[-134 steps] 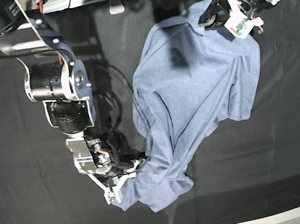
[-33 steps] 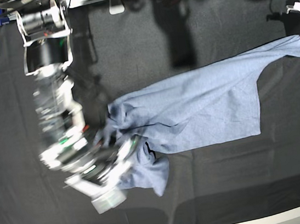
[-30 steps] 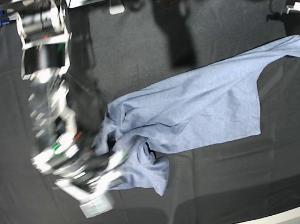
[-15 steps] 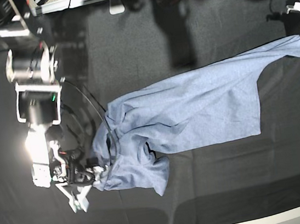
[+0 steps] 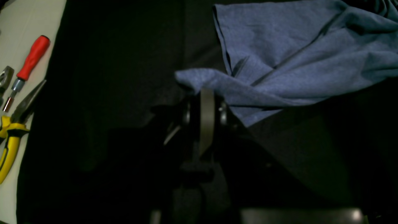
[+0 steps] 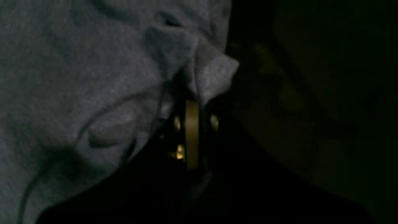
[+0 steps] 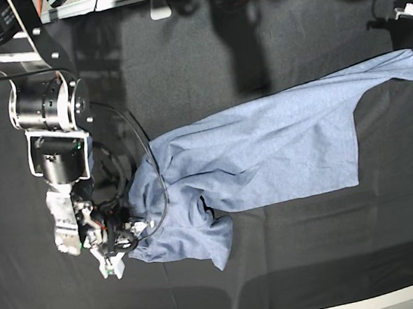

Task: Layout the t-shirt on the table in an organized manner, then fold the t-shirt properly
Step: 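Lay the stretched shirt flat on the table and open both grippers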

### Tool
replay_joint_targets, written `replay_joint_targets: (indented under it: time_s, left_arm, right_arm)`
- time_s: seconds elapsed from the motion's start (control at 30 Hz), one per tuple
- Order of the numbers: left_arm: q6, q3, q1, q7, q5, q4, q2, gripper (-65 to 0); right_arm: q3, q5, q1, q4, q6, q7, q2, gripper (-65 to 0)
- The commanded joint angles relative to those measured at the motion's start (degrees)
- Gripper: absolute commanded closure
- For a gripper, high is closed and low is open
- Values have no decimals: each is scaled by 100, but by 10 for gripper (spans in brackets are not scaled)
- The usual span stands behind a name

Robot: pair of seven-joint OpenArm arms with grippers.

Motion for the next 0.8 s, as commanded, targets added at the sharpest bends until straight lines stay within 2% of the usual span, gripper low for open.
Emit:
replay_joint_targets:
  time_s: [0.0,0.17,0.33,0.43,0.57,0.7,0.77]
  left_arm:
    - [-13,-59,33,-149,-109,81,-81,0]
    - [-13,-59,33,-149,-111,81,-81,0]
    - [-13,-59,35,-83,-114,81,-81,0]
    - [-13,-59,35,-39,-120,81,-79,0]
    - [-17,-59,52,264,-179,81,90,0]
    - [-280,-59,269,328,-448,81,278,0]
    - [-297,-59,415,348,-573,81,313,0]
  right_arm:
    - [13,-103,238,284,103,-120,107,0]
    - [13,-284,39,1244,175,-1493,516,0]
    - [13,-120,-474,1917,173,-1624,1086,0]
    - [15,-125,-748,2026,170,-1565,1307,0]
    - [20,-131,-1001,2026,138,-1733,1443,0]
    - [170,-227,-1231,2026,61,-2116,1462,0]
    - [387,-326,-1342,2033,61,-2282,1471,0]
